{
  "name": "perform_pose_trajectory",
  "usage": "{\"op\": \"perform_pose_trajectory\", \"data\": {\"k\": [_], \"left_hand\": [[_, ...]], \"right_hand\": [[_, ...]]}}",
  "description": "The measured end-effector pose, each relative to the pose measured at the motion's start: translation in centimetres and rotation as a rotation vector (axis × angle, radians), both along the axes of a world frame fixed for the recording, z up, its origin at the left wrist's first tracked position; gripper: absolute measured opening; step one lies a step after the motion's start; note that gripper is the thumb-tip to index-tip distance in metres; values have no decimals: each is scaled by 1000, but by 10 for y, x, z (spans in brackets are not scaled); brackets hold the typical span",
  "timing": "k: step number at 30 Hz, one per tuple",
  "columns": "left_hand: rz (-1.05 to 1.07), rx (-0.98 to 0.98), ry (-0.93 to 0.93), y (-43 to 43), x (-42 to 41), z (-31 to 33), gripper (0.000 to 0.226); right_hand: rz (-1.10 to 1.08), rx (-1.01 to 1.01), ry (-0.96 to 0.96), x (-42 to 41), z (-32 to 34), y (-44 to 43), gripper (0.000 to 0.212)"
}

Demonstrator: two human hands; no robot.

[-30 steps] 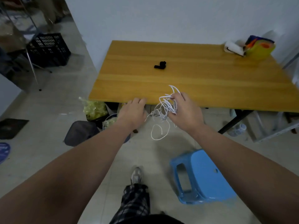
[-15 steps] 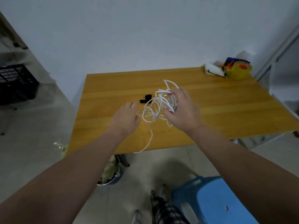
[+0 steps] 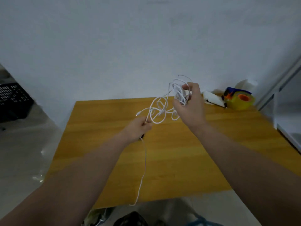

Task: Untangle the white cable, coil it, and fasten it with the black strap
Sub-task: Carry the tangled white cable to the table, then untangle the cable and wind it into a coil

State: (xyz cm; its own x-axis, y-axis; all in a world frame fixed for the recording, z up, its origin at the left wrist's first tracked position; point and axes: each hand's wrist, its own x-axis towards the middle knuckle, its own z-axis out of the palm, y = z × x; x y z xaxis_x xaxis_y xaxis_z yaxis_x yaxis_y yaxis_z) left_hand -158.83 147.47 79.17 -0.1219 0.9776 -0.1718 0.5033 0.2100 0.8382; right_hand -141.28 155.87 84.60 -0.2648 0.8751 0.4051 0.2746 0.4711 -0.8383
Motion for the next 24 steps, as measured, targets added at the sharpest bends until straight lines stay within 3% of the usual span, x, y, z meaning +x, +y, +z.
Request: {"op": "perform_pose_trajectory", "data": {"k": [2, 7, 12, 19, 24], "left_hand": [[58, 11, 0, 15, -2, 6, 19], [133, 197, -240, 61, 5, 58, 26], [132, 304, -317, 89, 10, 99, 23], [271, 531, -307, 122, 32, 90, 25], [335, 605, -335, 169, 63, 97, 25]], "right_hand": [[-22, -15, 6, 1, -1, 18, 36], [-121, -42, 43, 7, -1, 51, 34], [-176, -143, 224, 20, 3, 70, 27], [-198, -194, 190, 63, -9, 97, 22], [-65, -285, 168, 83, -12, 138, 57]]}}
